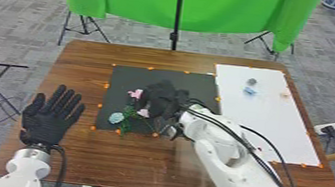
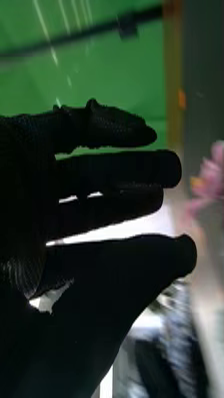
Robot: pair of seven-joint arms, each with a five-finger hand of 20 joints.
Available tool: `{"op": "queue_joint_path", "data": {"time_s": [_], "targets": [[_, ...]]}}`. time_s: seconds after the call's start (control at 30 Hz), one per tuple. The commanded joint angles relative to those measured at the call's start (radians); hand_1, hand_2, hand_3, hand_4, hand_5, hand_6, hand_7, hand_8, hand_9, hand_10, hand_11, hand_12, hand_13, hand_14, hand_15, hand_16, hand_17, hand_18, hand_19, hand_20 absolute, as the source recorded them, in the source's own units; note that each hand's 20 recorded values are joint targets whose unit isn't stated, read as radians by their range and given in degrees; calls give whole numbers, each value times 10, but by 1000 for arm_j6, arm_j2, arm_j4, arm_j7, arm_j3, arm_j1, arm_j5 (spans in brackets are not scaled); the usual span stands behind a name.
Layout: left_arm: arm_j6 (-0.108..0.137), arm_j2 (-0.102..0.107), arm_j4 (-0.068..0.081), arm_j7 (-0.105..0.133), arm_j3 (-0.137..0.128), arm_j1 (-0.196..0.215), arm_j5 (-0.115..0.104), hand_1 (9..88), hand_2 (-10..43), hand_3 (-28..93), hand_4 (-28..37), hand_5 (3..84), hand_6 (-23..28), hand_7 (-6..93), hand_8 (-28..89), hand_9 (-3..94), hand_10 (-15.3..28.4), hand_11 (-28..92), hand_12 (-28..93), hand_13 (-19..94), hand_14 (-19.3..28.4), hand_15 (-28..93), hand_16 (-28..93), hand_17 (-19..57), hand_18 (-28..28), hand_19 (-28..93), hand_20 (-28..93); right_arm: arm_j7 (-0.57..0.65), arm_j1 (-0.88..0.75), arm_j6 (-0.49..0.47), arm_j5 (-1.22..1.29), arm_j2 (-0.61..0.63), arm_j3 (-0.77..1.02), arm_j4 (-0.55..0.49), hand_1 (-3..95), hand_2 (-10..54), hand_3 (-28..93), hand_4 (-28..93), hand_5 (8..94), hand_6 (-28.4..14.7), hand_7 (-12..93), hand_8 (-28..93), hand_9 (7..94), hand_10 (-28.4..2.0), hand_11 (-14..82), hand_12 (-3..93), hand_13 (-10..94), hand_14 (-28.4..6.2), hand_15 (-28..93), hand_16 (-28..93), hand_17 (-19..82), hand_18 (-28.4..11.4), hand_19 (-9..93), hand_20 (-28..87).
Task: Arrange flowers
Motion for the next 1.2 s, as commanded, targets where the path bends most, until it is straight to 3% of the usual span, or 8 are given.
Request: {"op": "queue_joint_path", "data": {"time_s": [0.03, 0.33, 0.5, 0.7, 0.83, 1.0, 1.1, 1.2], "targets": [[-22, -16, -2, 4, -3, 18, 27, 283, 121, 789, -283, 458, 103, 111, -90, 390, 156, 200, 98, 271, 163, 335, -73, -83, 133, 338, 108, 174, -35, 93, 54, 182, 239, -41, 455, -95, 862, -283, 591, 27, 217, -165, 471, -138, 118, 156, 392, -122, 534, 138, 211, -200, 751, 423], [-38, -13, -8, 27, -3, 38, 12, 281, 113, 790, -283, 455, 101, 110, -89, 387, 157, 197, 99, 271, 163, 332, -72, -82, 132, 335, 108, 326, 10, -2, 107, 277, 347, 119, 414, -95, 717, -283, 463, -19, 179, -143, 432, -161, 130, 153, 361, -147, 370, 151, 200, -209, 738, 383], [-48, -11, -10, 38, -8, 46, 17, 276, 109, 792, -283, 453, 100, 109, -89, 386, 157, 195, 99, 270, 163, 330, -70, -82, 133, 333, 108, 293, 35, -8, 114, 299, 346, 198, 554, -95, 462, -283, 407, -15, 184, -145, 410, -146, 141, 144, 386, -137, 386, 149, 221, -211, 774, 382], [-22, -19, -10, 26, -4, 48, 18, 276, 110, 789, -283, 452, 100, 108, -88, 386, 157, 194, 100, 271, 163, 329, -69, -82, 133, 331, 109, 276, 82, -45, 79, 259, 322, 285, 678, -95, 266, -282, 429, 4, 168, -134, 442, -115, 128, 146, 428, -112, 356, 164, 223, -192, 773, 387], [-19, -25, -9, 29, 0, 49, 8, 279, 117, 790, -283, 458, 102, 109, -88, 389, 156, 196, 100, 271, 163, 329, -69, -82, 133, 332, 110, 262, 113, -41, 69, 216, 314, 372, 781, -95, -32, -128, 528, 56, 109, -91, 513, -85, 72, 172, 528, -80, 212, 303, 220, -138, 708, 469], [-27, -23, -10, 23, -2, 47, 21, 280, 120, 790, -283, 460, 103, 110, -88, 390, 157, 197, 100, 272, 163, 330, -69, -81, 133, 332, 110, 248, 68, 42, 68, 220, 317, 363, 809, -95, 178, -244, 680, 53, 148, -33, 638, -90, 93, 153, 637, -55, 209, 384, 256, -156, 732, 475], [-24, -21, -10, 19, -1, 47, 21, 284, 130, 802, -281, 460, 103, 110, -89, 391, 157, 196, 99, 273, 163, 330, -70, -81, 133, 332, 111, 263, 51, 93, 94, 217, 313, 355, 672, -95, 512, -280, 770, 36, 206, -29, 735, -93, 96, 182, 701, -39, 247, 431, 288, -191, 777, 443], [-26, -27, -9, 15, -2, 49, 20, 285, 132, 806, -279, 460, 103, 110, -89, 391, 158, 196, 99, 273, 163, 330, -70, -81, 133, 332, 110, 253, 37, 125, 93, 219, 310, 337, 619, -95, 628, -282, 809, 33, 239, -25, 790, -88, 64, 250, 715, -42, 286, 439, 295, -195, 791, 429]]}}
